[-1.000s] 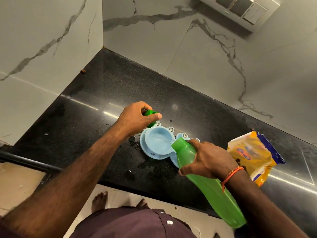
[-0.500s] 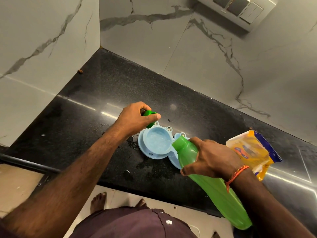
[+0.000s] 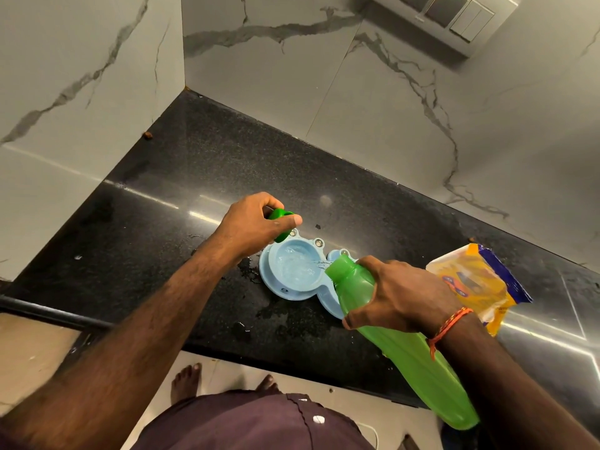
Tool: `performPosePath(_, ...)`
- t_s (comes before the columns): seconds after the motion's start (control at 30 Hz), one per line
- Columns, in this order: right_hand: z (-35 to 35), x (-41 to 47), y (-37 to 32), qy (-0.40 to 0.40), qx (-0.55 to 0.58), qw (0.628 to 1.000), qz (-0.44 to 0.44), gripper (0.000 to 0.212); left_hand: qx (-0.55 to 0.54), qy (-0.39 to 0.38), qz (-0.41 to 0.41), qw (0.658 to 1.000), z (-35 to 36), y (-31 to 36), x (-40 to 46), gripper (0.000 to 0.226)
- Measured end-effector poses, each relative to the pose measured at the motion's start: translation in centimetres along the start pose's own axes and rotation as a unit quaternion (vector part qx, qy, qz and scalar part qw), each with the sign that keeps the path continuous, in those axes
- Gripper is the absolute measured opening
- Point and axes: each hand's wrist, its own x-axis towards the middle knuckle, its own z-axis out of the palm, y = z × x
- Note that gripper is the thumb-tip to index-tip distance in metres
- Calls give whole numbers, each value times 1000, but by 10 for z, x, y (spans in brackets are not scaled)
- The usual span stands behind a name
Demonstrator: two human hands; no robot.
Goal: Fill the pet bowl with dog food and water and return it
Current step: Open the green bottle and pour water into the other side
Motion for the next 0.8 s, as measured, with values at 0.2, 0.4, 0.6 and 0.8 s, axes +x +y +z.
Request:
performPosePath(0.2,-1,2,1,1,-4,1000,3,120,3,2,-2,1000,0,-1,1,46)
performPosePath(0.4,-2,3,1,-3,-4,1000,2,121,2,3,-4,1000,0,-1,0,46)
performPosePath(0.6,-2,3,1,0,-6,1000,0,120,4,0,-4,1000,0,-2,0,47)
performPosePath(0.8,-1,2,2,-2,-9,1000,0,119,5,-3,-4,1000,1,-2,1,47)
